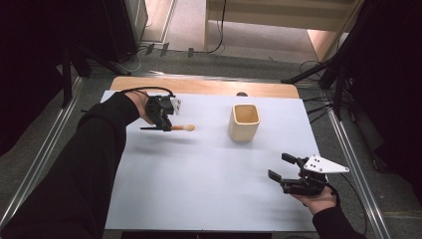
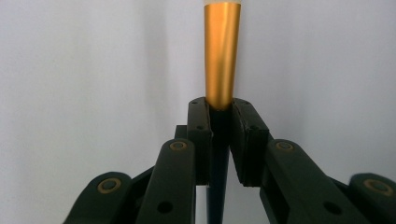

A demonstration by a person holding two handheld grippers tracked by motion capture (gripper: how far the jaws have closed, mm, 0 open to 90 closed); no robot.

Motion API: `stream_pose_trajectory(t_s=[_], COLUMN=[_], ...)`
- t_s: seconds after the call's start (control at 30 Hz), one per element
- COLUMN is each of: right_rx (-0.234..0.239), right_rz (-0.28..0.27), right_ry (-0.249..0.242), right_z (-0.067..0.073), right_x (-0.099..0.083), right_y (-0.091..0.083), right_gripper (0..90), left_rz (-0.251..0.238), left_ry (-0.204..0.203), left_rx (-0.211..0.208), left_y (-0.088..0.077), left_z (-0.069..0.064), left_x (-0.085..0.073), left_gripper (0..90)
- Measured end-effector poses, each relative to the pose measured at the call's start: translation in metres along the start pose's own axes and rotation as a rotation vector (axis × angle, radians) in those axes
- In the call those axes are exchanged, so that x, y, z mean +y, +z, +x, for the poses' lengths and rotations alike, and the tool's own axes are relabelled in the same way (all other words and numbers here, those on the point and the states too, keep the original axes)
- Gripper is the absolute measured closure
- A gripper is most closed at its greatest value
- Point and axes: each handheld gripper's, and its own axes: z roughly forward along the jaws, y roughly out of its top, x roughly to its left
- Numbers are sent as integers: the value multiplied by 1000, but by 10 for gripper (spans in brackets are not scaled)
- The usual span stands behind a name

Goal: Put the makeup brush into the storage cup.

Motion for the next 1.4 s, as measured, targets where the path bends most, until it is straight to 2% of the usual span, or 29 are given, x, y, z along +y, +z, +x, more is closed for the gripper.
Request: stream_pose_trajectory(t_s=[0.07, 0.17, 0.27, 0.4, 0.6, 0.8, 0.87, 0.97, 1.03, 1.2, 1.27, 1.4], right_rx=[0, -1, -1, 2, 2, 2, 4, 2, 1, 2, 1, 1], right_rz=[1, 1, 1, 3, 8, 10, 12, 11, 11, 10, 11, 10], right_ry=[1, 2, 4, 6, 4, 8, 2, 8, 8, 5, 5, 5], right_z=[0, 0, 0, 0, 0, -1, -1, -1, -1, -1, -1, -1], right_x=[0, 0, 0, 0, 0, 0, 0, 0, 0, 0, 0, 0], right_y=[0, 0, -1, 0, 1, 2, 2, 2, 2, 3, 3, 3], right_gripper=[188, 188, 188, 187, 188, 188, 188, 188, 188, 187, 188, 188], left_rz=[-29, -71, -118, -164, -196, -223, -248, -267, -298, -391, -403, -438], left_ry=[-20, -108, -146, -184, -213, -277, -309, -332, -358, -391, -414, -434], left_rx=[-3, -21, -21, -35, -21, -19, -18, -9, -6, 15, 32, 51], left_y=[-3, -6, -8, -10, -10, -9, -9, -9, -10, -14, -15, -16], left_z=[0, 0, -2, -5, -11, -15, -17, -20, -23, -29, -31, -34], left_x=[-1, -4, -8, -10, -11, -15, -18, -20, -21, -23, -24, -27], left_gripper=[794, 794, 795, 795, 795, 795, 794, 795, 795, 795, 795, 794])
